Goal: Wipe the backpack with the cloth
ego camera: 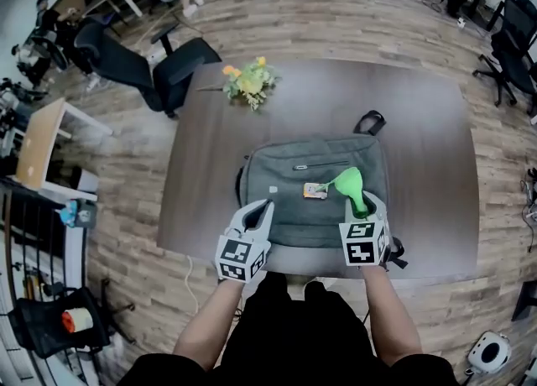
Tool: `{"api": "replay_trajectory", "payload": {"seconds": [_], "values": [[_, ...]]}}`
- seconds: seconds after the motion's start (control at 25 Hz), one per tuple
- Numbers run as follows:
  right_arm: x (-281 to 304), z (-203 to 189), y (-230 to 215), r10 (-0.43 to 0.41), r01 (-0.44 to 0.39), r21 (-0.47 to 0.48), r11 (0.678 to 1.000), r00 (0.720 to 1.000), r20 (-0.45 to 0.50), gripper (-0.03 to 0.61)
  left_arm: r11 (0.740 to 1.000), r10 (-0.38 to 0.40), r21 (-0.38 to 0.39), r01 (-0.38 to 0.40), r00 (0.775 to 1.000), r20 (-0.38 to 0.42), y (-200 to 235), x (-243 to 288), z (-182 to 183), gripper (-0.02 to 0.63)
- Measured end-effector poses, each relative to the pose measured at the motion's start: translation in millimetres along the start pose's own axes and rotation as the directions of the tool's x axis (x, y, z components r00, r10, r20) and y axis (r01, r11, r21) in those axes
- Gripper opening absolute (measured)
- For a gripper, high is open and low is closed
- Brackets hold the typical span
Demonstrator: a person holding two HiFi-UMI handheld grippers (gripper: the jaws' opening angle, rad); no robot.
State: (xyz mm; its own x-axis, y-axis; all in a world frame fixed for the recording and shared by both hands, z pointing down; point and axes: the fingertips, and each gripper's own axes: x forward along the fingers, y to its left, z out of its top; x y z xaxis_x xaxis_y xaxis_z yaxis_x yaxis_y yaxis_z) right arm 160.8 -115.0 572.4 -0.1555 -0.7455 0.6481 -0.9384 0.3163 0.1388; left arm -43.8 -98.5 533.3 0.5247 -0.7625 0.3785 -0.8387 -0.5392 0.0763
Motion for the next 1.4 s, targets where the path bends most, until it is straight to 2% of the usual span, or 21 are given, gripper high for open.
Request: {"api": "replay_trajectory", "payload": {"seconds": [0.16,0.32,0.64,0.88,1.2,1.4], "values": [[-0.3,6.4,39.0,0.071,-0.071,-0.017,0.997,0.997,0.002,0.121,0.999,-0.014,-0.046,0.013,1.0,-0.009,-1.1,-6.9,-8.0,0.018],[4.4,13.1,90.0,0.151,-0.151,-0.036,0.988,0.989,-0.007,0.12,0.999,-0.032,-0.036,0.031,0.999,-0.019,7.7,-15.3,-17.7,0.018],[14.8,15.0,186.9,0.29,-0.295,-0.089,0.951,0.955,-0.064,0.121,0.996,0.063,-0.065,-0.066,0.997,-0.039,86.5,-44.1,-31.4,0.018],[19.4,14.0,233.8,0.346,-0.36,-0.148,0.921,0.932,-0.108,0.121,0.993,0.061,-0.1,-0.067,0.996,-0.059,95.9,-53.4,-44.6,0.018],[34.1,-4.2,266.8,0.371,-0.41,-0.209,0.888,0.906,-0.202,0.122,0.995,0.04,-0.088,-0.046,0.997,-0.072,103.5,-60.5,-48.2,0.018],[41.2,-8.5,259.5,0.354,-0.402,-0.212,0.891,0.907,-0.229,0.123,0.995,0.04,-0.087,-0.047,0.996,-0.085,108.6,-60.7,-52.6,0.018]]}}
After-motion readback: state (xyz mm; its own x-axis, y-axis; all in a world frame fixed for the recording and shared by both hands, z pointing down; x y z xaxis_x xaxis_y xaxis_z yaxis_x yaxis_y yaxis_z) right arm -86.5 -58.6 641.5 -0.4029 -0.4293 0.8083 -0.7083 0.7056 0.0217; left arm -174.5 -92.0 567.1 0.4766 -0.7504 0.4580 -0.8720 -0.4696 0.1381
